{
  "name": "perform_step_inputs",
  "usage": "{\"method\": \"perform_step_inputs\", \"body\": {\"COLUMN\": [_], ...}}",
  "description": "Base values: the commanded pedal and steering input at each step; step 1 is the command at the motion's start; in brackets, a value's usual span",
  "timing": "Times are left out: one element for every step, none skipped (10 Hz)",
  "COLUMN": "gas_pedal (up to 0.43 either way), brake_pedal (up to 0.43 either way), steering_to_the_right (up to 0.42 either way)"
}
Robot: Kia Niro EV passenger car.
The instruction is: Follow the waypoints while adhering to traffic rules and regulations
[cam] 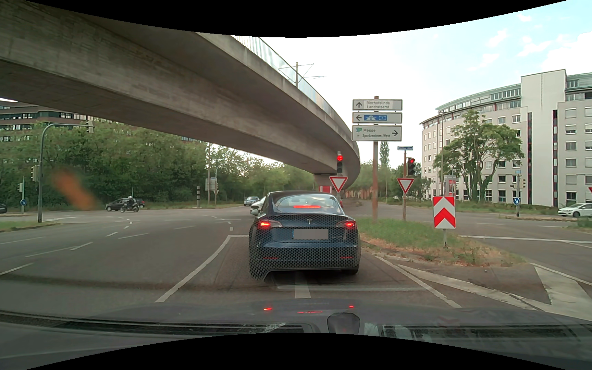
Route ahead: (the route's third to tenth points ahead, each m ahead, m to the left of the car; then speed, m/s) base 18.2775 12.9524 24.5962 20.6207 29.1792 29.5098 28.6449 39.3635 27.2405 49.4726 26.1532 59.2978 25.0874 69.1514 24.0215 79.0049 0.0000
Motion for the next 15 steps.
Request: {"method": "perform_step_inputs", "body": {"gas_pedal": [0.0, 0.0, 0.0, 0.0, 0.0, 0.0, 0.0, 0.0, 0.0, 0.0, 0.0, 0.0, 0.0, 0.0, 0.0], "brake_pedal": [0.287, 0.287, 0.287, 0.287, 0.287, 0.287, 0.287, 0.287, 0.287, 0.287, 0.287, 0.287, 0.287, 0.287, 0.287], "steering_to_the_right": [-0.012, -0.012, -0.012, -0.012, -0.012, -0.012, -0.012, -0.012, -0.012, -0.012, -0.012, -0.012, -0.012, -0.012, -0.012]}}
